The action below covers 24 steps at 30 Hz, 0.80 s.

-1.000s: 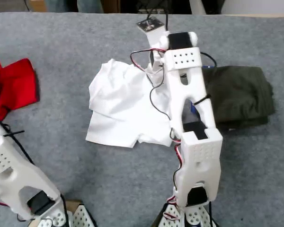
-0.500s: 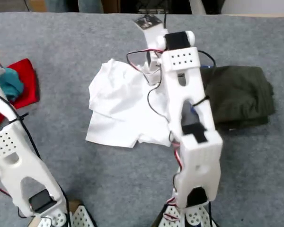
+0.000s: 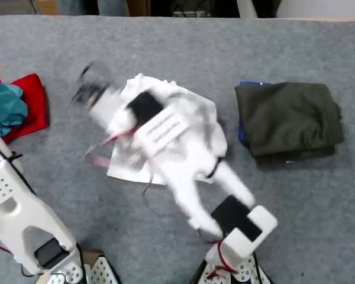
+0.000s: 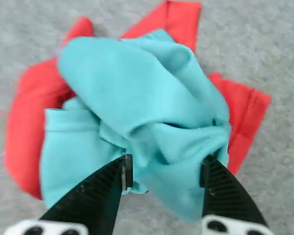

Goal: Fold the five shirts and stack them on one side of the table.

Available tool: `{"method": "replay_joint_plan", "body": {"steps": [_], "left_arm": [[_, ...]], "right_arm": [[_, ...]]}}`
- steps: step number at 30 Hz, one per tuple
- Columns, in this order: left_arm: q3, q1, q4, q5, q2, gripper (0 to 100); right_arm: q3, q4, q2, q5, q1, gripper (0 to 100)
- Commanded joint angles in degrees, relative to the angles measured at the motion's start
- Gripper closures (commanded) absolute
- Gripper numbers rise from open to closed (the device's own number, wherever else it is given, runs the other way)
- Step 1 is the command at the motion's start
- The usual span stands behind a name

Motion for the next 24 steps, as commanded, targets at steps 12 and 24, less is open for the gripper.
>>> {"method": "replay_joint_plan", "body": {"steps": [12, 24], "left_arm": [[6.11, -18.59, 0.26, -4.04, -13.36, 76], [6.11, -21.32, 0.26, -4.22, -13.36, 76]], "right_arm": [[-13.58, -9.85, 24.75, -8.44, -11.16, 83.2], [-47.52, 2.73, 49.36, -12.31, -7.56, 83.2]]}}
